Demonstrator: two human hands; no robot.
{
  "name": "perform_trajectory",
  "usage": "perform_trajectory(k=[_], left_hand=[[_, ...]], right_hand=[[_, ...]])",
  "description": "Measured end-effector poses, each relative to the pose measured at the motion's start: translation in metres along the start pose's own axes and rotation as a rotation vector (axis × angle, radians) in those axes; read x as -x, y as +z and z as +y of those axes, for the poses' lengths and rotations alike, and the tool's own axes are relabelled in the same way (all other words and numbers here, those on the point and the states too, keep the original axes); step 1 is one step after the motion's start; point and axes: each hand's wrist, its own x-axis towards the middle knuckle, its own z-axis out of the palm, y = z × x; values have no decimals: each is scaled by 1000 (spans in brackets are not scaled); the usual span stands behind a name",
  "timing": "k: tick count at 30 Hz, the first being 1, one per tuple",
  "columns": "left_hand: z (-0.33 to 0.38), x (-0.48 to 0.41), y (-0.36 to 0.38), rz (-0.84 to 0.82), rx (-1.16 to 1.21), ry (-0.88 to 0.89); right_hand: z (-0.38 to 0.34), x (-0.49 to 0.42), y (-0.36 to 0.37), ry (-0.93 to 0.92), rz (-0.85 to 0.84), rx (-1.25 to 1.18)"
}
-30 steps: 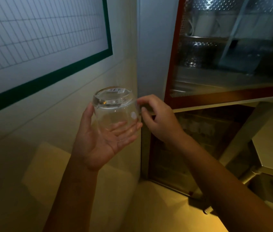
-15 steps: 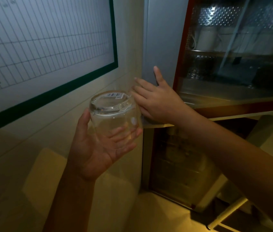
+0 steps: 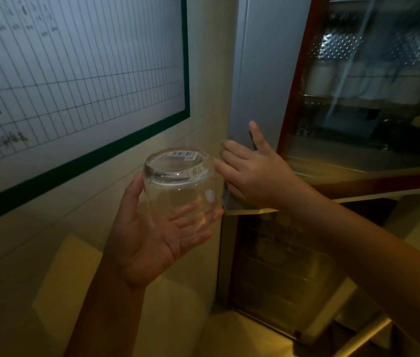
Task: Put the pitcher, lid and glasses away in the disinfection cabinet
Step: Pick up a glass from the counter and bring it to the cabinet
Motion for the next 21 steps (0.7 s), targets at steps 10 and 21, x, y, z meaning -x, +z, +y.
perform_trajectory(k=[10,21], left_hand=[[9,-4,15,-10,32,-10],[10,0,22,-103,43,-45]], right_hand=[[24,-35,-21,167,-115,297],[27,-21,-38,77,-15,310]])
